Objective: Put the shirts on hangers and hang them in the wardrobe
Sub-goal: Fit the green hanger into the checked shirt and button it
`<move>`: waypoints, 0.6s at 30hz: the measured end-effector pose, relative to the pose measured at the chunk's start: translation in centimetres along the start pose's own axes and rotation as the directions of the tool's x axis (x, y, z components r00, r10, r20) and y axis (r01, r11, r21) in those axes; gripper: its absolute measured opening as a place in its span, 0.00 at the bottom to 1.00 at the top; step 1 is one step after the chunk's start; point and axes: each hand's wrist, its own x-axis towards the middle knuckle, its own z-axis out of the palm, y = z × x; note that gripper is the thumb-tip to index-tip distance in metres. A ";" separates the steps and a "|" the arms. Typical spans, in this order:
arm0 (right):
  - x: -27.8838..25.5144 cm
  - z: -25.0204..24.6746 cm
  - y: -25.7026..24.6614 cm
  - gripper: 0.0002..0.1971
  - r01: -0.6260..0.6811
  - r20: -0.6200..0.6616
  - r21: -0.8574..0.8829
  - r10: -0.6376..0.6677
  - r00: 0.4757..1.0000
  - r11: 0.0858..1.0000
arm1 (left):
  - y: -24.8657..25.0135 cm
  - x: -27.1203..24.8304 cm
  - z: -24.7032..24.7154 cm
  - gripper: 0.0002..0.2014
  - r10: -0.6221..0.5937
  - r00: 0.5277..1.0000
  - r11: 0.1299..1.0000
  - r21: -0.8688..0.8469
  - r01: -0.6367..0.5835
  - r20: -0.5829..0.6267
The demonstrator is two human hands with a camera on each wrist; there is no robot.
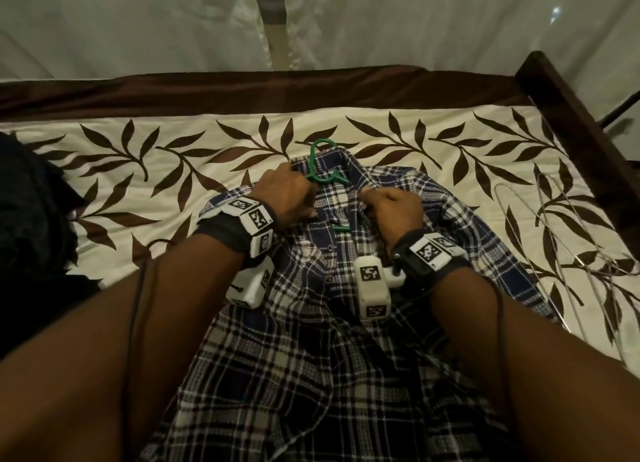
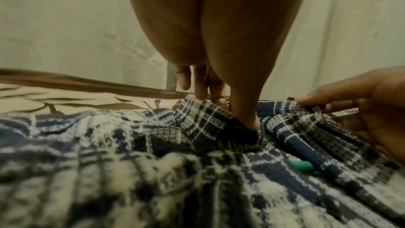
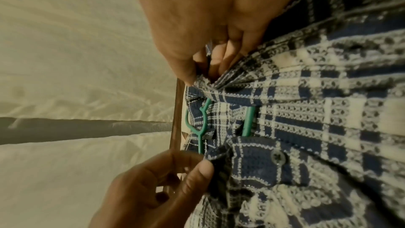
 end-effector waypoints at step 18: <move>-1.6 -1.7 -3.1 0.07 -0.240 0.258 0.167 0.193 0.947 0.956 | 2.2 -1.1 -2.6 0.15 -0.269 0.954 0.636 -0.720 0.277 0.130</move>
